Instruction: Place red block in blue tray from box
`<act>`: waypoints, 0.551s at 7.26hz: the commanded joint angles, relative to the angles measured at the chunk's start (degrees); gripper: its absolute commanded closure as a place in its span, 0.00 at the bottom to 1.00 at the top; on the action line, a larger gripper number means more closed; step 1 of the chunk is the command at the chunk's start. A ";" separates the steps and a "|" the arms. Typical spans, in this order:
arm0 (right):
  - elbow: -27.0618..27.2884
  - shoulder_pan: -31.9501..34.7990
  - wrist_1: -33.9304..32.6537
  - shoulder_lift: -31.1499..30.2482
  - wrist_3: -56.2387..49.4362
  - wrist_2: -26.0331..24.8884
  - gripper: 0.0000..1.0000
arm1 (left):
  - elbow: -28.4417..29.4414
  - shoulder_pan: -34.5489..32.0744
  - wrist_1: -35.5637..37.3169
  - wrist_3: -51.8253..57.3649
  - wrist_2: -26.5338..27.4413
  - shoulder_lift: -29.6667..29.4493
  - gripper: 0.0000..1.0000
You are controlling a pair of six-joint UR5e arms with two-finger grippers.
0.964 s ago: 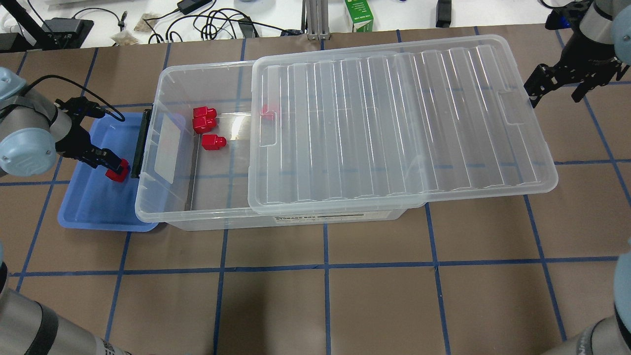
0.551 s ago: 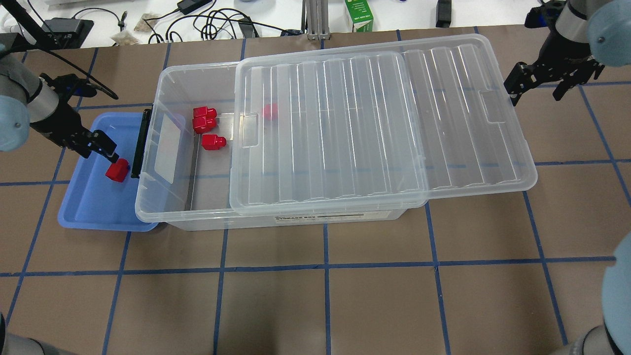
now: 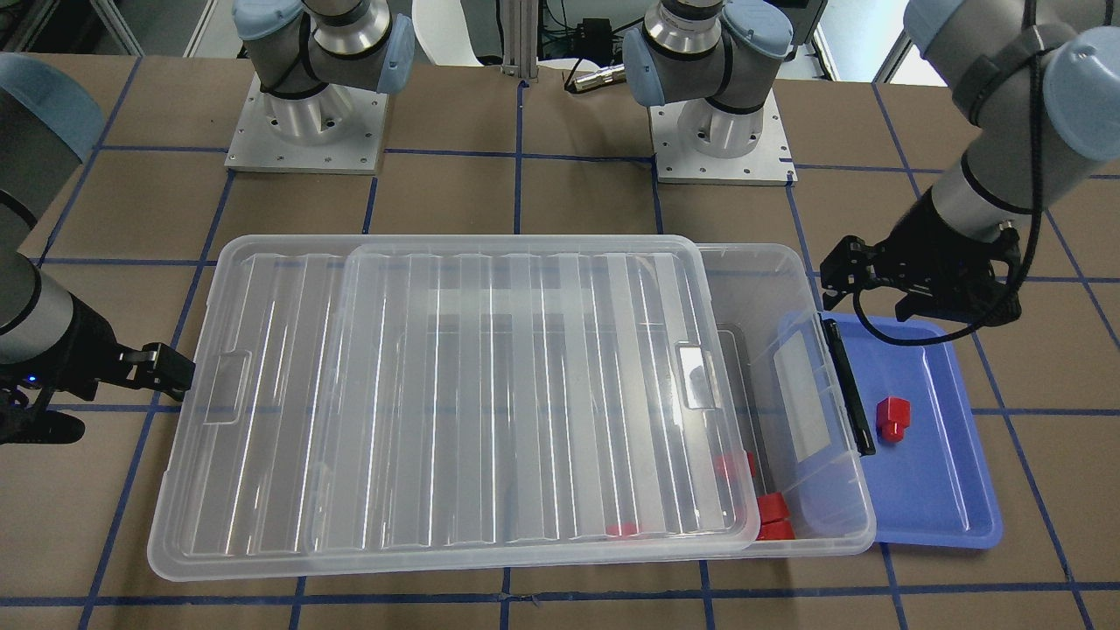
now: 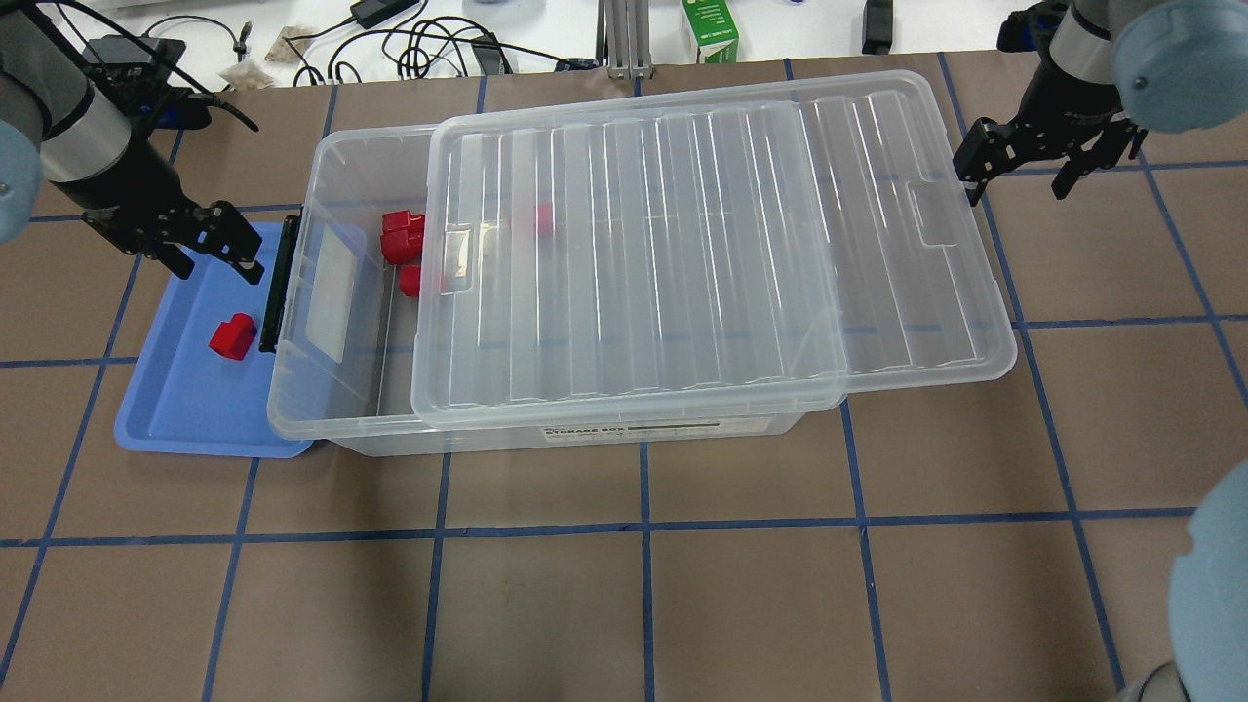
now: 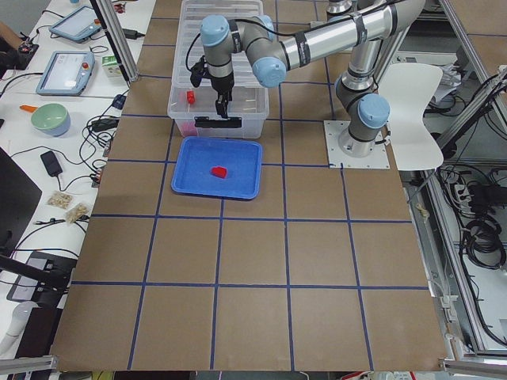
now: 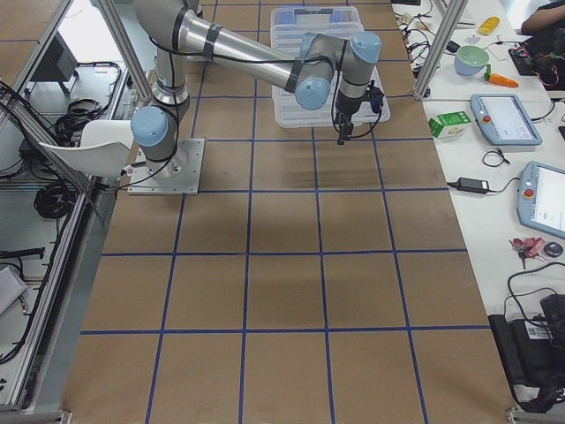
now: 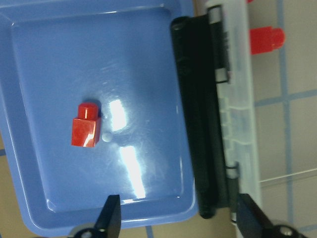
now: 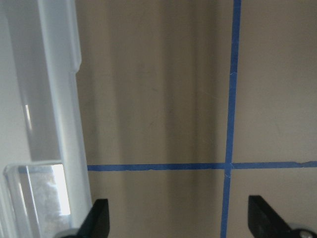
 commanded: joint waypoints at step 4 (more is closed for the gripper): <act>0.00 6.75 0.19 0.00 11.02 0.14 0.00 | 0.15 -11.65 -2.62 -15.56 0.00 7.28 0.01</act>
